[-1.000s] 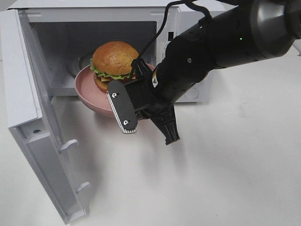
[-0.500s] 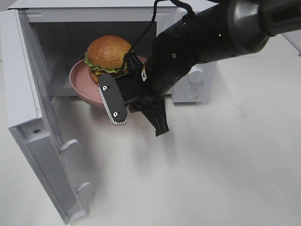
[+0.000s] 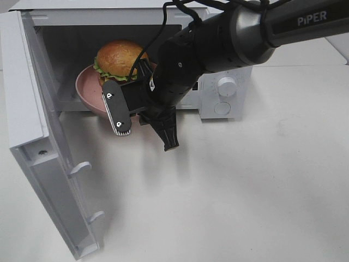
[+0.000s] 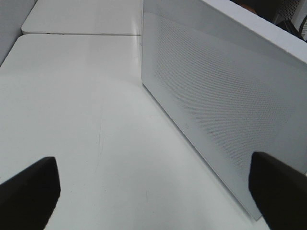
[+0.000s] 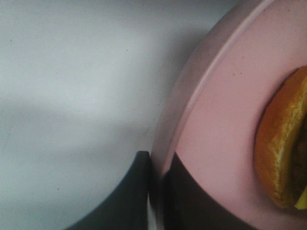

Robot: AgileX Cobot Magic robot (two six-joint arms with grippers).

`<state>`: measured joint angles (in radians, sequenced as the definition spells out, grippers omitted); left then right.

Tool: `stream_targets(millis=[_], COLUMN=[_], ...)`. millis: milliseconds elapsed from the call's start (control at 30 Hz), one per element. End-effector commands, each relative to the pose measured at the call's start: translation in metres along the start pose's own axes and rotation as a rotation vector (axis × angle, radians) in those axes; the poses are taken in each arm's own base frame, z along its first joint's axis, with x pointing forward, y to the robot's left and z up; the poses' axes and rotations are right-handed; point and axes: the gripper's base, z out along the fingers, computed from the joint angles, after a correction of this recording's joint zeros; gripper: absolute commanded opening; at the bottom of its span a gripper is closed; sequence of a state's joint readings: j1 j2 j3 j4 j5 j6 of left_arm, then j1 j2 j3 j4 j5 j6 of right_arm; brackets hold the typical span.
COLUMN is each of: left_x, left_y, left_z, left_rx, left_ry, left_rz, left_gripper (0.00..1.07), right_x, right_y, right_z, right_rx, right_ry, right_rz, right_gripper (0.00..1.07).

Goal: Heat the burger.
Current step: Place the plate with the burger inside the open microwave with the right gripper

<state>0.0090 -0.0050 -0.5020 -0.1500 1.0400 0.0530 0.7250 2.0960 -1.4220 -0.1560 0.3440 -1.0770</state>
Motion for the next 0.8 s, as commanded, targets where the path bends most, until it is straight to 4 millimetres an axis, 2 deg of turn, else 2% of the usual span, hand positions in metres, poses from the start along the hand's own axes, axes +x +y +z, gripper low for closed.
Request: stream_targets(millis=[33,367,800], left_x=[0.002,0.002,0.002], left_y=[0.0,0.0,0.0], left_z=[-0.002,-0.002,-0.002], left_rx=[-0.001,-0.001,-0.001], left_ry=[-0.021,-0.021,-0.021], left_rz=[-0.005,-0.005,-0.005], left_gripper=[1.0,1.0,1.0], right_x=[-0.006,-0.01,-0.015], right_y=[-0.02,-0.042,-0.055], right_z=[-0.003,0.009,0.028], right_rx=[0.075,0.097,0.118], right_ry=[-0.009,0.018,0.027], right_rz=[-0.01,0.069,0.069], right_gripper=[0.0,0.0,0.0])
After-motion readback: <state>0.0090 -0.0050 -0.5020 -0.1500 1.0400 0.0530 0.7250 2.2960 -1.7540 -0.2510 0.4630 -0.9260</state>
